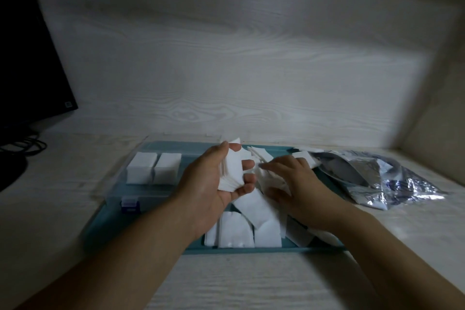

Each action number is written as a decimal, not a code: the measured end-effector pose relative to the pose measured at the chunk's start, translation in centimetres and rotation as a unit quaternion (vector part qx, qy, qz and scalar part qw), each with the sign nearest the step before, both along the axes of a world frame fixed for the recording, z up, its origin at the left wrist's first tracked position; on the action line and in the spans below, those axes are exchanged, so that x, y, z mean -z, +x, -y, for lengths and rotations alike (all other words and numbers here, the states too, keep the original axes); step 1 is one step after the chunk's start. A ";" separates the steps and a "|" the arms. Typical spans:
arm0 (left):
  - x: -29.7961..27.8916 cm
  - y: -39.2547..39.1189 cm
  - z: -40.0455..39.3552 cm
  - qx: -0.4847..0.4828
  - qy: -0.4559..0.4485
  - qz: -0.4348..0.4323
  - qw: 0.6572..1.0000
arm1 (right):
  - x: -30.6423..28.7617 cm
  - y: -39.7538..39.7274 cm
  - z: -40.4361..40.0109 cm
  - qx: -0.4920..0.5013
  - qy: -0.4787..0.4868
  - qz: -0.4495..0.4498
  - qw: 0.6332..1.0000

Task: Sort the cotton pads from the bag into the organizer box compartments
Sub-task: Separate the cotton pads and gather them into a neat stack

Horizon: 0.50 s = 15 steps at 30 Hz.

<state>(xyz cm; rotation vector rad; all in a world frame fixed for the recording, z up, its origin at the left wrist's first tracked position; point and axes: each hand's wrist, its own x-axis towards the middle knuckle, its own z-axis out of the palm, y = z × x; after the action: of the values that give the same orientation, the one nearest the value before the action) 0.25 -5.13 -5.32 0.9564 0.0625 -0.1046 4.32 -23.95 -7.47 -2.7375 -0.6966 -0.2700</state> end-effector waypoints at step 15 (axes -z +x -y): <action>0.1 0.0 0.1 -0.008 0.021 0.034 0.999 | -1.6 0.2 0.0 0.047 0.392 0.020 0.918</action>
<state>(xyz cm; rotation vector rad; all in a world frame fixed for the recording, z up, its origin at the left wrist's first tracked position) 0.21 -5.25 -5.45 1.0001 0.0094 -0.0557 4.50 -23.98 -5.89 -1.9941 -0.3486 -0.5016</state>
